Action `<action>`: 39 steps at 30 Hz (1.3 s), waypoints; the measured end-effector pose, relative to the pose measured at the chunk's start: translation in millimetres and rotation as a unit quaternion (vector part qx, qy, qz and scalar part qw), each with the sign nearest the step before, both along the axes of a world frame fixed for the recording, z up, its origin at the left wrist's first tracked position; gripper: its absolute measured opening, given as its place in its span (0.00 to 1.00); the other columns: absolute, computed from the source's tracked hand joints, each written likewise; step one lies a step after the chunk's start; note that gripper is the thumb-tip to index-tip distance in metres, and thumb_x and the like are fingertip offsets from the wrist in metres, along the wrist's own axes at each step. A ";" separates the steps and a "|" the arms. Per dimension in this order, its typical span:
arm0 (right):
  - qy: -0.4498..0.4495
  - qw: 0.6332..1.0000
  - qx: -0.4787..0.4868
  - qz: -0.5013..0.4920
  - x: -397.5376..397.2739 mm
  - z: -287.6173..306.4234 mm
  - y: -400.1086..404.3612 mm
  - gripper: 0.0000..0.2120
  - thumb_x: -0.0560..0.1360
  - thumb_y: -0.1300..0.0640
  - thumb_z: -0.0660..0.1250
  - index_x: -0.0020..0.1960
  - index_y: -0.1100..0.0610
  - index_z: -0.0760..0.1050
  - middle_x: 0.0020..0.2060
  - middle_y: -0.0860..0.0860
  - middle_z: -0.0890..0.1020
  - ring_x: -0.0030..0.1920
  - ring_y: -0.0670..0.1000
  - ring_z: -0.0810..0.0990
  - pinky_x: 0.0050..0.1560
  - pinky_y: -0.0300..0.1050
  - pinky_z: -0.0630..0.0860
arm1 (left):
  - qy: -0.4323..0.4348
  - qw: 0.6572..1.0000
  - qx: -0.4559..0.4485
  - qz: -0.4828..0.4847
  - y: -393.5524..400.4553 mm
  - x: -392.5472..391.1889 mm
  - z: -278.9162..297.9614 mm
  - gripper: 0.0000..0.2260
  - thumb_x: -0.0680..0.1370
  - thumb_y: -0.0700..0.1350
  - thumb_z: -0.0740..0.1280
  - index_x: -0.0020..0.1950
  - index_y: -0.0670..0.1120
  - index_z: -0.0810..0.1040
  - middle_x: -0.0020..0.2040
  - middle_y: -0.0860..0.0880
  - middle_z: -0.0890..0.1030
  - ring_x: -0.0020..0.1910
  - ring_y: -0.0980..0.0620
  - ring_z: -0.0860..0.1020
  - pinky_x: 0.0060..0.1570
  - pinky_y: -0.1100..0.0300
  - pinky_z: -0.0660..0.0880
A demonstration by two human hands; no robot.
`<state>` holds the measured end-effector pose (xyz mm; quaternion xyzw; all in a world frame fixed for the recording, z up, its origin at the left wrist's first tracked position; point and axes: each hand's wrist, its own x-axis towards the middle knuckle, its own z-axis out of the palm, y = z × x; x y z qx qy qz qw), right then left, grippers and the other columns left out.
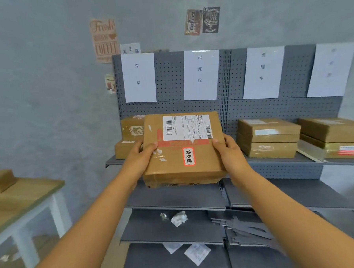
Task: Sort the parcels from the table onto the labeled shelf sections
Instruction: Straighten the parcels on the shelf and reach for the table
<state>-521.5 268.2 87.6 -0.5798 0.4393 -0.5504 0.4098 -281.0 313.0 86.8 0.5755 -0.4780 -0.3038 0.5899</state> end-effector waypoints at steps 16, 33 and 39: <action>-0.022 0.992 0.017 -0.122 -167.1 0.4 -85.0 0.10 0.81 0.46 0.60 0.62 0.41 0.64 0.45 0.36 0.73 0.43 0.38 0.74 0.35 0.35 0.69 | -0.033 0.991 -0.009 -0.128 -143.4 -160.1 19.2 0.22 0.78 0.57 0.67 0.70 0.55 0.71 0.54 0.56 0.82 0.45 0.57 0.82 0.38 0.63 0.75; -0.029 0.972 -0.005 -0.233 -418.2 -12.8 -162.5 0.19 0.81 0.48 0.60 0.71 0.49 0.67 0.52 0.45 0.77 0.46 0.42 0.76 0.41 0.39 0.72 | -0.056 0.972 -0.003 -0.227 -257.9 -417.7 15.2 0.23 0.78 0.60 0.66 0.71 0.57 0.69 0.56 0.56 0.82 0.43 0.58 0.84 0.34 0.65 0.77; -0.011 0.975 0.006 -0.222 -533.8 -2.7 -197.0 0.19 0.82 0.46 0.59 0.71 0.49 0.66 0.57 0.49 0.78 0.55 0.52 0.79 0.50 0.47 0.77 | -0.031 0.976 0.006 -0.214 -285.5 -536.7 17.4 0.23 0.78 0.59 0.66 0.72 0.55 0.68 0.57 0.53 0.81 0.48 0.53 0.82 0.42 0.58 0.77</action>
